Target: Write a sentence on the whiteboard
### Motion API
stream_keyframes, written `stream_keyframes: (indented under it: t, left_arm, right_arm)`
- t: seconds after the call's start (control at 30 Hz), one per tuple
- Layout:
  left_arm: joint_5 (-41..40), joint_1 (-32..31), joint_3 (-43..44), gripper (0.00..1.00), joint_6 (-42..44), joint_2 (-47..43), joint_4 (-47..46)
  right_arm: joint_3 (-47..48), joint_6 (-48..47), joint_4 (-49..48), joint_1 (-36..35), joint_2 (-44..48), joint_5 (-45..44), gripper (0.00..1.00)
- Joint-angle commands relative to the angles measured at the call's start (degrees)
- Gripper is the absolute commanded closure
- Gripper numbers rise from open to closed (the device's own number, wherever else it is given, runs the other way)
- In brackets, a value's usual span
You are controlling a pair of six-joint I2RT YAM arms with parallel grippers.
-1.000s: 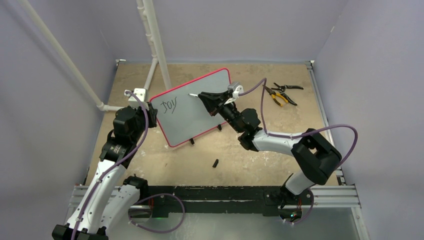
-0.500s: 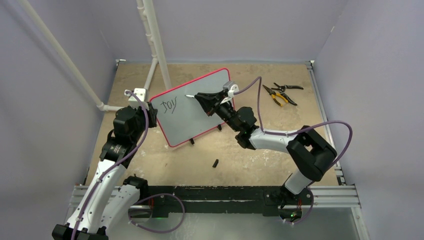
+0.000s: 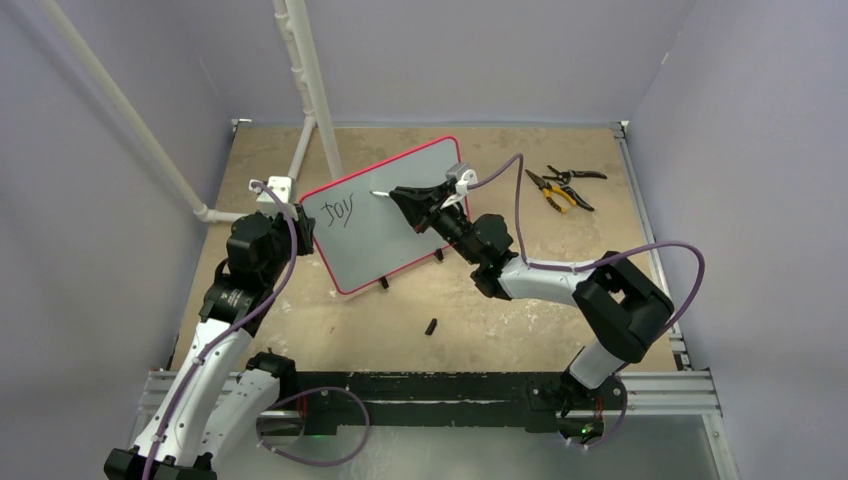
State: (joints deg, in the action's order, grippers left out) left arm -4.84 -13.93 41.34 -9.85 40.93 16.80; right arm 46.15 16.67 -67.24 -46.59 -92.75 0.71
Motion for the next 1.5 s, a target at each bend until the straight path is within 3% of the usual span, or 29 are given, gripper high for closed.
stream_keyframes:
  t: [0.0, 0.63, 1.47]
  left_arm:
    - [0.62, 0.05, 0.73, 0.79, 0.35, 0.1, -2.22]
    - [0.97, 0.05, 0.67, 0.79, 0.31, 0.38, -2.34]
    - [0.96, 0.05, 0.73, 0.79, 0.39, 0.29, -2.29]
  right_arm:
    - [-1.66, 1.07, -1.08, -0.04, -0.11, -1.68, 1.0]
    - [-1.05, 1.7, -2.76, -0.26, 4.06, 0.87, 1.0]
    - [3.34, -0.08, -2.67, -0.26, 0.3, 0.28, 1.0]
